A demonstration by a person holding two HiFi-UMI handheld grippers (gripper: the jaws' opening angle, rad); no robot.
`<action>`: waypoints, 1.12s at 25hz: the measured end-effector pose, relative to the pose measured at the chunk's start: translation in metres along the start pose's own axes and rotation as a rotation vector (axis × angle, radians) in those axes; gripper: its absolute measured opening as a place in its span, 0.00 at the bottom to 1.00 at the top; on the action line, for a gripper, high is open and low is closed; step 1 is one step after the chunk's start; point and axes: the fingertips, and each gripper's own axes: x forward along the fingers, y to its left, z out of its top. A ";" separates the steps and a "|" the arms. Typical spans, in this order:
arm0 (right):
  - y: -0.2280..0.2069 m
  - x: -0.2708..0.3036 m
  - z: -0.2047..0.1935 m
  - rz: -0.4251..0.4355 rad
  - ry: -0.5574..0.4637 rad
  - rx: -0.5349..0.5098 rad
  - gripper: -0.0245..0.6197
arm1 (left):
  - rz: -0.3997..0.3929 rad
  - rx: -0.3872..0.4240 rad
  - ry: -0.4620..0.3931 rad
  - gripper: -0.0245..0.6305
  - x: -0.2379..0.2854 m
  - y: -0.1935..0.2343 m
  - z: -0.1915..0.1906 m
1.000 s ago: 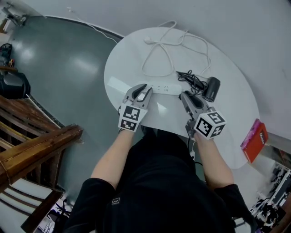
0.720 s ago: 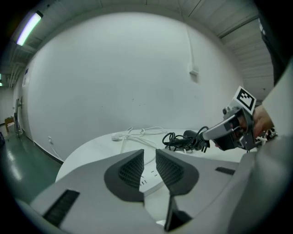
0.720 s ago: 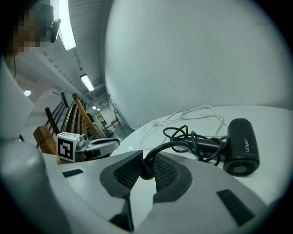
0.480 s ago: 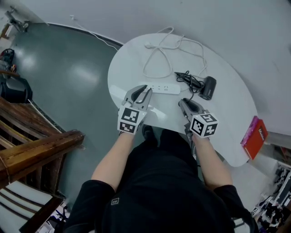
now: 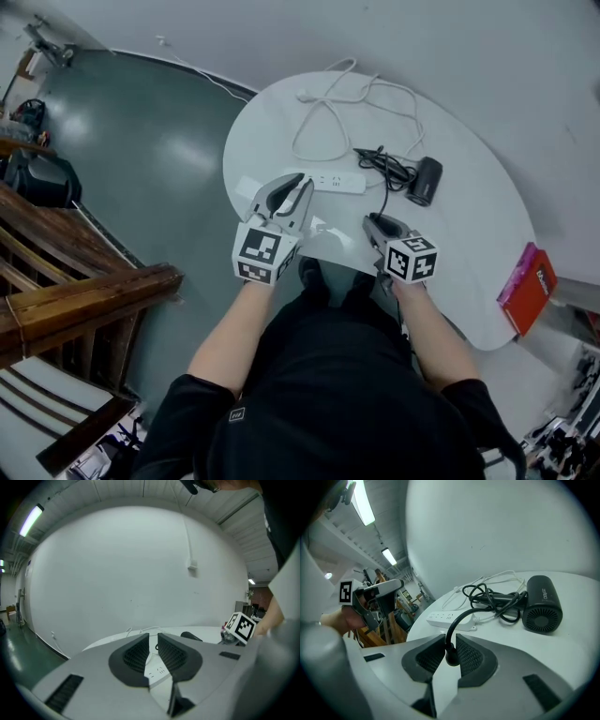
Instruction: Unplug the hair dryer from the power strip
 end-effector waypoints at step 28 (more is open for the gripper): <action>-0.010 -0.171 0.123 0.022 -0.338 -0.150 0.16 | 0.043 0.032 -0.040 0.11 -0.015 -0.079 0.092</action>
